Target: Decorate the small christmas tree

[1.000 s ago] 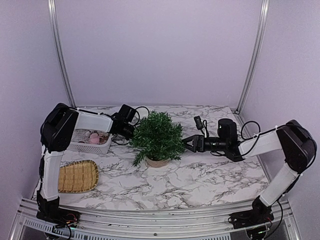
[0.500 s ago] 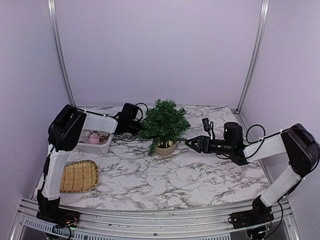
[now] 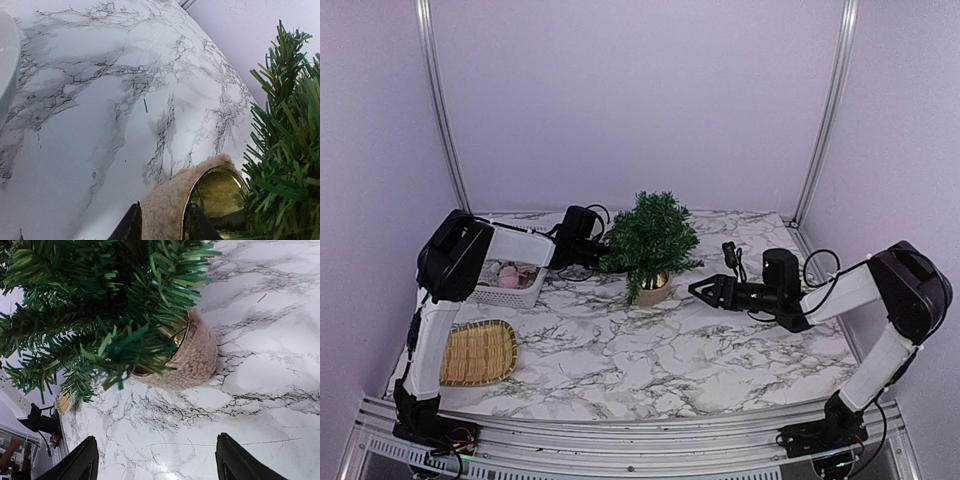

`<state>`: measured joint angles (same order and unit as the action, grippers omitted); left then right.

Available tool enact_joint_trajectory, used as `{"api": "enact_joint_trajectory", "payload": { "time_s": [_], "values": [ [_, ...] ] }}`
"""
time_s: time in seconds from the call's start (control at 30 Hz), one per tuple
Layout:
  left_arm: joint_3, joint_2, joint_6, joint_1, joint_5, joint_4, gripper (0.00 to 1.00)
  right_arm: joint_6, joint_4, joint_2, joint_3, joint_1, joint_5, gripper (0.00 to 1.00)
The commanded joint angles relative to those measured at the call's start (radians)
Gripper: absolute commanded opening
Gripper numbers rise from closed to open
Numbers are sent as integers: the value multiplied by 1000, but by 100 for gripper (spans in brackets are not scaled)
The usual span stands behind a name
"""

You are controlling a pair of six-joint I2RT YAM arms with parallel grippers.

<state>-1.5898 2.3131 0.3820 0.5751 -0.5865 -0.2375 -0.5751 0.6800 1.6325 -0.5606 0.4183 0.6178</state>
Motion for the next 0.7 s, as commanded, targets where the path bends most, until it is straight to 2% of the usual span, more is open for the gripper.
{"api": "enact_joint_trajectory", "payload": {
  "time_s": [0.0, 0.47, 0.67],
  "values": [
    [22, -14, -7, -6, 36, -17, 36, -9, 40, 17, -49, 0, -1, 78],
    [77, -96, -2, -36, -1, -29, 48, -9, 38, 17, -50, 4, 3, 78],
    [106, -112, 5, -53, -11, -37, 49, -8, 34, 13, -50, 3, 3, 78]
  ]
}}
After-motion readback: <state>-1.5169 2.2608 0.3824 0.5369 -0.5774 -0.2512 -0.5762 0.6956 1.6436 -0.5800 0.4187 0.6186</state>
